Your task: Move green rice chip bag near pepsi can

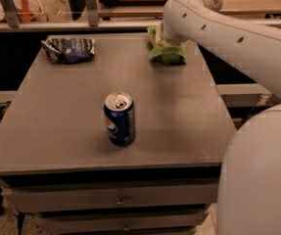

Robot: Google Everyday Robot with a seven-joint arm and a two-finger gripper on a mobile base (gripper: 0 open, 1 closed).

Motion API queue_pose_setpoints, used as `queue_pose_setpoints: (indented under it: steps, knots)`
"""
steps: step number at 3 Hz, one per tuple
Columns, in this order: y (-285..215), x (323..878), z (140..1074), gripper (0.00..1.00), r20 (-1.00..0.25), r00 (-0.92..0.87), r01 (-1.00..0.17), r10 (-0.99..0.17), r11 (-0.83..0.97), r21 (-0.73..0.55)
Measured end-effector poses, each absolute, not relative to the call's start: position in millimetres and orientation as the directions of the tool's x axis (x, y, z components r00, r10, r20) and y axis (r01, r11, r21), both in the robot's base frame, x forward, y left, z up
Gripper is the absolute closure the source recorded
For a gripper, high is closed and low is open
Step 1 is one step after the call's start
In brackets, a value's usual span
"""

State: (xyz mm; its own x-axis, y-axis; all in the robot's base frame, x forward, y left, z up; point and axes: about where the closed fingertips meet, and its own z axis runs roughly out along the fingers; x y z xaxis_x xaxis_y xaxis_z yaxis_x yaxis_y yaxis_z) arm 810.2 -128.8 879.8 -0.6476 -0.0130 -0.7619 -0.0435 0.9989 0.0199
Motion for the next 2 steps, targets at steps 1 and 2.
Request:
queue_pose_setpoints:
  steps: [1,2]
  knots:
    - [-128,808,885,0.87,-0.782,-0.624,-0.055,0.003,0.997,0.048]
    - [-124,804,900,1.00,-0.806,-0.592,-0.082,-0.008,0.995,0.050]
